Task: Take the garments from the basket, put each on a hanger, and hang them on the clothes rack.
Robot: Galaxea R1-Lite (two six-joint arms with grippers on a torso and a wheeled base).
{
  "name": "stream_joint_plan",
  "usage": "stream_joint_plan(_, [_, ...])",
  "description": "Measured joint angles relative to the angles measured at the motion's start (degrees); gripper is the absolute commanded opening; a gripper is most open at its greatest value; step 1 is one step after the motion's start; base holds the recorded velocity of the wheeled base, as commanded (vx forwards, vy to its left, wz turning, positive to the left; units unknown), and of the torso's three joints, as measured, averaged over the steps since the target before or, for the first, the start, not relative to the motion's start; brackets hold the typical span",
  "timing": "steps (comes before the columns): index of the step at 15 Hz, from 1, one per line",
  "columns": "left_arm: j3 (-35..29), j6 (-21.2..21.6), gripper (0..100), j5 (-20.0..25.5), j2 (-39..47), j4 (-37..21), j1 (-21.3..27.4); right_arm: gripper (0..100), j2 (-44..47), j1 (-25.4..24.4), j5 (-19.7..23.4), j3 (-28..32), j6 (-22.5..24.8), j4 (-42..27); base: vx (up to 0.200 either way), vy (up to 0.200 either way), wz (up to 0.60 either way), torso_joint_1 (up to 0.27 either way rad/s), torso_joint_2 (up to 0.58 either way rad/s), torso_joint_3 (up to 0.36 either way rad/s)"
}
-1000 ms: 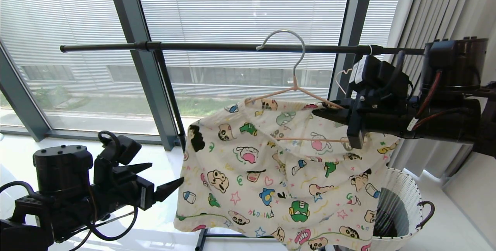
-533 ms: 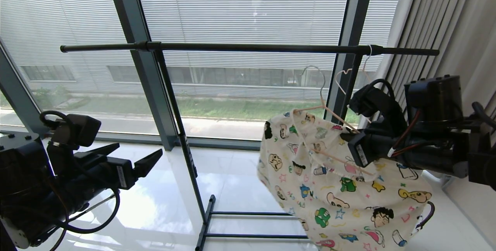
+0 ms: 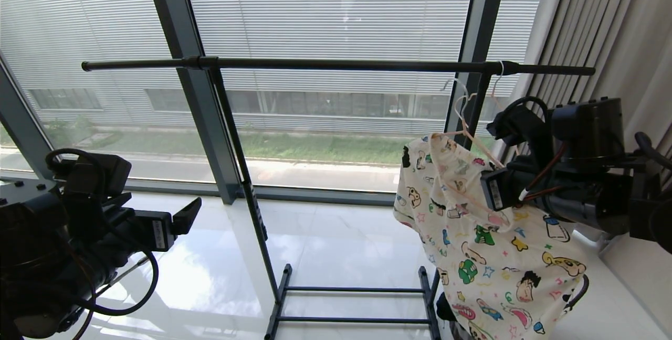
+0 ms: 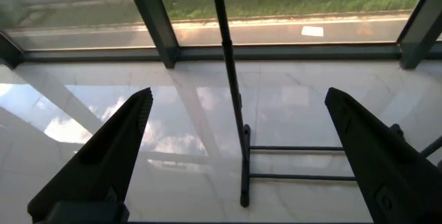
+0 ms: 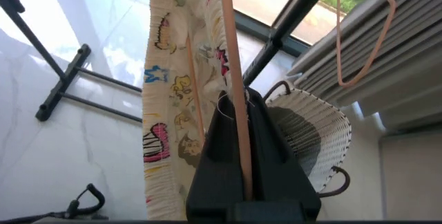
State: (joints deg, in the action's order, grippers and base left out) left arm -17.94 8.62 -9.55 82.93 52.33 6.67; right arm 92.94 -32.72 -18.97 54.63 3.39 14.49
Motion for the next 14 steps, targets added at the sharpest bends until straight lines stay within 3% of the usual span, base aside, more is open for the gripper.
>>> stream_joint_plan(5, [-0.22, -0.02, 100, -0.02, -0.24, 0.13, 5.12, 0, 0.88, 2.33, 0.0, 4.9, 0.09, 0.01, 0.2, 0.0, 0.0, -0.003, 0.0, 0.003])
stream_joint_plan(12, [-0.02, 0.07, 100, -0.2, -0.27, 0.13, 9.79, 0, 1.13, 5.13, -0.21, 5.62, 0.09, -0.02, 0.2, 0.0, 0.0, 0.005, 0.0, 0.002])
stream_joint_plan(14, [0.01, 0.02, 100, -0.22, -0.27, 0.11, 9.95, 0, 1.41, 5.16, -0.27, 5.95, 0.09, 0.04, 0.0, 0.0, 0.0, 0.0, 0.0, 0.0])
